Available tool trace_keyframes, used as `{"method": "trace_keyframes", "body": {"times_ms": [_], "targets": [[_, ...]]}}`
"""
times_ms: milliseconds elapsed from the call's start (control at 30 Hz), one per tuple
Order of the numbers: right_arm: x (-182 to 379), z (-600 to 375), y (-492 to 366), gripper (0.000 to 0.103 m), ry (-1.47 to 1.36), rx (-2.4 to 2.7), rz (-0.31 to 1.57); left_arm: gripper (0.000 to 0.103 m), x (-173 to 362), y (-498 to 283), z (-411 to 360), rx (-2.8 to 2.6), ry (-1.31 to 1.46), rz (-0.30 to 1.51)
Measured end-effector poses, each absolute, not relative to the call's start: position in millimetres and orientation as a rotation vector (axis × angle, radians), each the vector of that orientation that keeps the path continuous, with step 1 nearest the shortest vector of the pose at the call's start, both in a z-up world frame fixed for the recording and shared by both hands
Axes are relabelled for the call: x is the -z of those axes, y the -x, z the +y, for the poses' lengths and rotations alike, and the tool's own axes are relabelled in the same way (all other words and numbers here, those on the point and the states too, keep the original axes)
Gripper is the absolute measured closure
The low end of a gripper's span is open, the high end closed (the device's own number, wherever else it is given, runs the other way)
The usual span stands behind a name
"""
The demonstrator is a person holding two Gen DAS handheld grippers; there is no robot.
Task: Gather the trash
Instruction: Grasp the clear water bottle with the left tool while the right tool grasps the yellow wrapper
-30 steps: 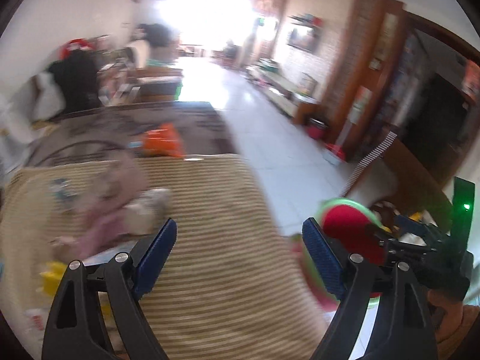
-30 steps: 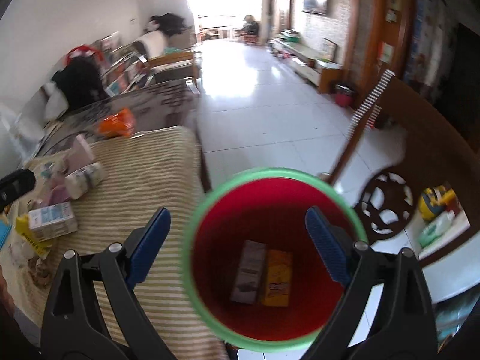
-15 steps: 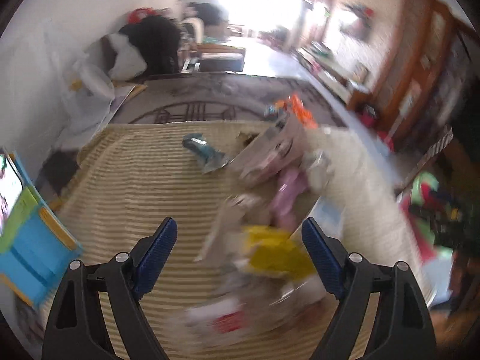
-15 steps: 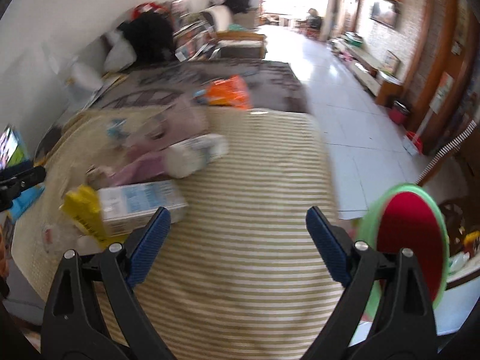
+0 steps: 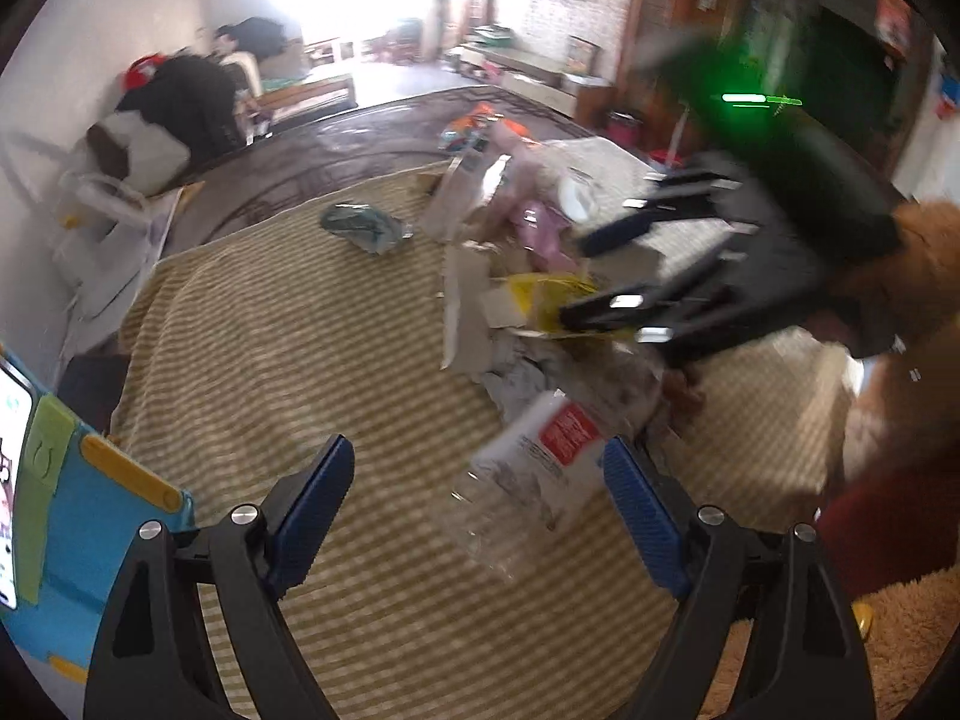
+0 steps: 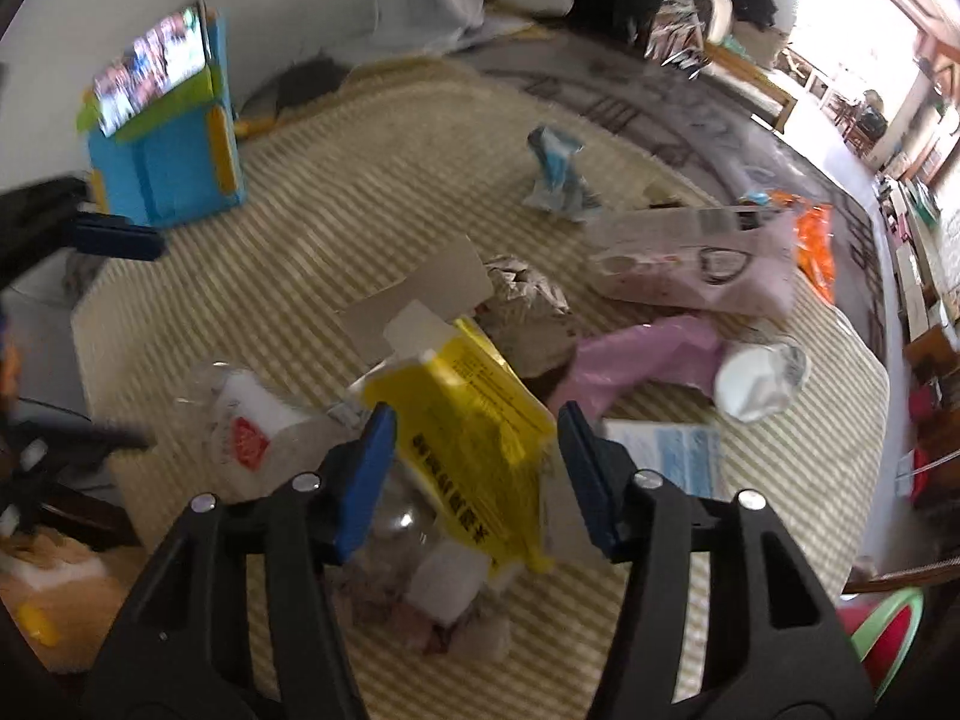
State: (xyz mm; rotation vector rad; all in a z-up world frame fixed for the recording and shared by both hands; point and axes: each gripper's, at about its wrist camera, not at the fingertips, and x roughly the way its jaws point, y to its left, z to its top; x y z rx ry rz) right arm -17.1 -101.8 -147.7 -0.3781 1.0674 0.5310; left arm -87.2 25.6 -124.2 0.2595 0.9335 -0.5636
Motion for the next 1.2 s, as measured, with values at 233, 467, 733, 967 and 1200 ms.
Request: {"method": "trace_keyframes", "body": {"times_ms": [233, 467, 733, 967, 1200], "targets": [[149.8, -110.3, 6.9, 0.078, 0.300, -0.531, 1.103, 0.021, 135.1, 82.2, 6.8, 0.651, -0.258, 0.970], [149.4, -134.4, -3.5, 0.047, 0.256, -0.447, 1.109, 0.021, 163.7, 65.5, -26.4, 0.709, -0.379, 1.044], [141.1, -148.0, -8.1, 0.035, 0.209, -0.413, 1.090, 0.043, 182.0, 63.8, -32.5, 0.719, -0.313, 1.092], [145.5, -151.4, -15.4, 0.030, 0.174, -0.403, 1.101, 0.048, 145.2, 49.7, 43.3, 0.631, 0.078, 1.011], [148.7, -143.1, -18.9, 0.030, 0.160, -0.418, 1.105, 0.048, 124.0, 34.8, 92.3, 0.436, 0.319, 0.916]]}}
